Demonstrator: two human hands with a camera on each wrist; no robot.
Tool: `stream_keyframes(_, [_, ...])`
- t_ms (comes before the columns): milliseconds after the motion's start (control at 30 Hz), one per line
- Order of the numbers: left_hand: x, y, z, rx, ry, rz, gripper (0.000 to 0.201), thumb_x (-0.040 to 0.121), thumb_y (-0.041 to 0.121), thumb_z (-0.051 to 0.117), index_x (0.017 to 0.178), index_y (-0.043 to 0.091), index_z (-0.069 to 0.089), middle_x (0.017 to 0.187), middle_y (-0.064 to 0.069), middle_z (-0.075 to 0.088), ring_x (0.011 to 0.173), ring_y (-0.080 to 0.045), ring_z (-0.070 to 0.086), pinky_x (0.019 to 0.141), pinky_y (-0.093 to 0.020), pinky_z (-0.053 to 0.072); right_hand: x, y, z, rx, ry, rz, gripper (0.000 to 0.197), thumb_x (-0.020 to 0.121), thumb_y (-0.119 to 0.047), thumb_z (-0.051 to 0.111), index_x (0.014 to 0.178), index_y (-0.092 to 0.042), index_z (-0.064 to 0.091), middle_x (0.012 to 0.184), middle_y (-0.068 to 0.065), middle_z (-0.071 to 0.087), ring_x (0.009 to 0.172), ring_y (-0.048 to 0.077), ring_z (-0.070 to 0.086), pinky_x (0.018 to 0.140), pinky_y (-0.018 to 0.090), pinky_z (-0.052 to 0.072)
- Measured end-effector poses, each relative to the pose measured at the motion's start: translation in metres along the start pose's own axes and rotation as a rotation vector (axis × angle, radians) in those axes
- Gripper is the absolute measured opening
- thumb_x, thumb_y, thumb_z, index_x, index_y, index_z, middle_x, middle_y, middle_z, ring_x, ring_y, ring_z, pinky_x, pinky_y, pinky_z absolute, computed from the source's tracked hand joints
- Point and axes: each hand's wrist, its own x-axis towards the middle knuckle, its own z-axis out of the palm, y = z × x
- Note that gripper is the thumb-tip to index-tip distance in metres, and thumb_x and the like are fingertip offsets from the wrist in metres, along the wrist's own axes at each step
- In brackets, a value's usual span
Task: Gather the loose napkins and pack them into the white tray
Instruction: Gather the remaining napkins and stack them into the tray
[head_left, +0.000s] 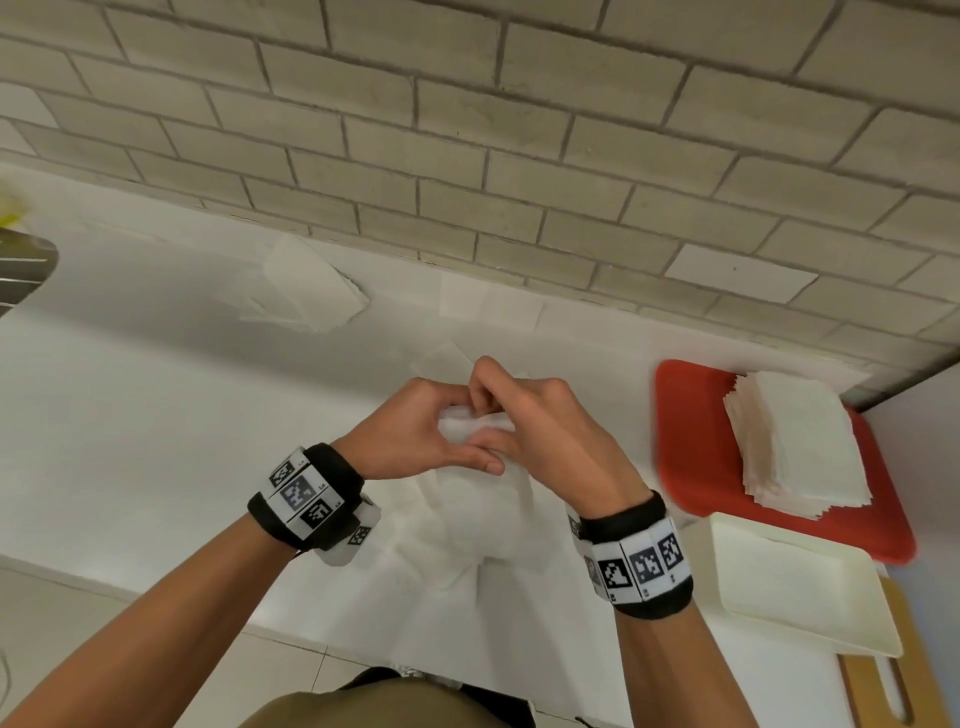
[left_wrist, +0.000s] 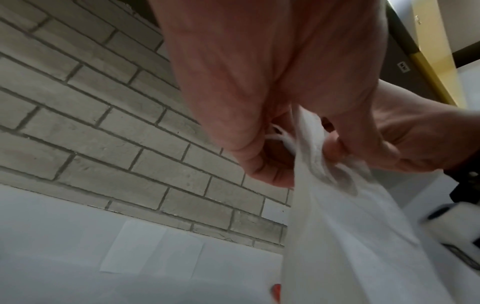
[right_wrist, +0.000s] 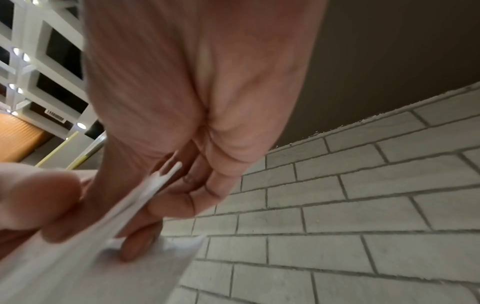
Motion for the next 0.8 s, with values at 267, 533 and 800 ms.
stream_keyframes(267, [0.004,-0.011,-0.011,0.064,0.076,0.021,0.016,0.088,0.028,0.088,0.092,0.021,0.075,0.078,0.011,0.070,0.072,-0.006,0.063,0.070,-0.028,0.048,0.007,0.026,0.041,0.372,0.491,0.140,0.088,0.066,-0.047,0.102,0.131,-0.019,0.049,0.130,-0.007,0.060,0.117,0.012,0.063,0.099,0.023,0.050])
stream_keyframes(533, [0.009,-0.104,-0.029,0.106,0.509,-0.251,0.018,0.101,0.011,0.067,0.115,0.021,0.063,0.095,0.000,0.077,0.087,-0.019,0.074,0.086,-0.040,0.061,-0.009,0.070,0.098,0.746,0.591,0.556,0.010,0.102,-0.023,0.075,0.112,-0.023,0.074,0.106,-0.007,0.081,0.099,0.013,0.077,0.091,0.042,0.064])
stream_keyframes(800, [-0.020,-0.190,0.013,0.556,0.073,-0.719,0.075,0.086,0.054,0.082,0.139,0.020,0.043,0.123,-0.001,0.063,0.123,-0.027,0.055,0.103,-0.046,0.040,-0.015,0.078,0.107,1.078,0.626,0.695,0.018,0.110,-0.024,0.064,0.124,-0.014,0.071,0.123,0.004,0.079,0.118,0.028,0.074,0.098,0.041,0.061])
